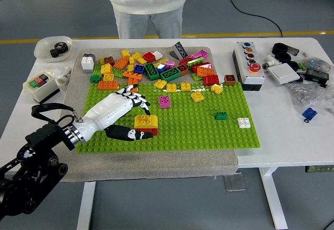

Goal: Pick up the brick,pile it on top of brick,press brick,pick up the brick,pile it on top of brick,press brick

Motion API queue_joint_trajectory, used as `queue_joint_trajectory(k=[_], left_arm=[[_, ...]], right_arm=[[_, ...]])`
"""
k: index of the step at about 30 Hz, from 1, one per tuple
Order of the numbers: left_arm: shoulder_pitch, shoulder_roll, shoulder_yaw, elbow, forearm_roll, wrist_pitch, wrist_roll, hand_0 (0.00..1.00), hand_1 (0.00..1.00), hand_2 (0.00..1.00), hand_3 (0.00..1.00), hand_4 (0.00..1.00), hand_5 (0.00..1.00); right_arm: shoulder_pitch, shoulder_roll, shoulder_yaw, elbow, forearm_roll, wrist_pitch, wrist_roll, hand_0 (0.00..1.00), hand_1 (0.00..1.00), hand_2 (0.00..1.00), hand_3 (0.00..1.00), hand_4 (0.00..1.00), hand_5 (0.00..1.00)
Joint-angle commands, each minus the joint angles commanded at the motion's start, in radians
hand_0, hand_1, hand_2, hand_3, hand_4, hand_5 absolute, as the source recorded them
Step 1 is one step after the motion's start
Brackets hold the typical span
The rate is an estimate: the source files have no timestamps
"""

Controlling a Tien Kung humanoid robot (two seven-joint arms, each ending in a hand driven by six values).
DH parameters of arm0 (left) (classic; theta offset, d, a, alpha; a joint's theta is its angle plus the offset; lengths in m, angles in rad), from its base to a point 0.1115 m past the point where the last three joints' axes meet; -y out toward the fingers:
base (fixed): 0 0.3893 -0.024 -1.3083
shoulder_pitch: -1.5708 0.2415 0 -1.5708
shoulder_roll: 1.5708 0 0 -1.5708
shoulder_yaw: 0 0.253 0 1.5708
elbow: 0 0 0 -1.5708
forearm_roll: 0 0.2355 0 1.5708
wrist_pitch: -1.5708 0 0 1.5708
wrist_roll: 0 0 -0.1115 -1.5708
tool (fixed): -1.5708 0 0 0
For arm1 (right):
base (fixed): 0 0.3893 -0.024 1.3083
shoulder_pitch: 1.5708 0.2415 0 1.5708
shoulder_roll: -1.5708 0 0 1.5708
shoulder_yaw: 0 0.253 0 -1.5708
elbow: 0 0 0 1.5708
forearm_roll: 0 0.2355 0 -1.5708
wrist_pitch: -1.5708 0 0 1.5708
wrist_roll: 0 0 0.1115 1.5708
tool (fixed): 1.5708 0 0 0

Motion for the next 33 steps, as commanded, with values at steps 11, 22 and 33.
queue_joint_trajectory(k=[11, 22, 33], left_arm=[[0.007, 0.001, 0.002, 0.014, -0.002, 0.004, 0.001, 0.998, 0.830, 0.765, 0.605, 0.998, 0.941], [0.012, 0.002, 0.005, 0.024, -0.007, 0.009, 0.002, 0.998, 0.828, 0.761, 0.606, 0.997, 0.936], [0.014, -0.001, 0.008, 0.026, -0.012, 0.011, 0.005, 0.998, 0.825, 0.762, 0.606, 0.997, 0.929]], right_arm=[[-0.001, 0.000, -0.001, 0.000, 0.001, 0.000, 0.001, 0.741, 0.648, 0.712, 0.581, 0.808, 0.367], [-0.003, 0.002, -0.003, 0.000, 0.000, 0.001, 0.001, 0.742, 0.648, 0.712, 0.581, 0.809, 0.369], [-0.004, 0.002, -0.006, 0.000, 0.001, 0.001, 0.001, 0.741, 0.648, 0.712, 0.581, 0.809, 0.369]])
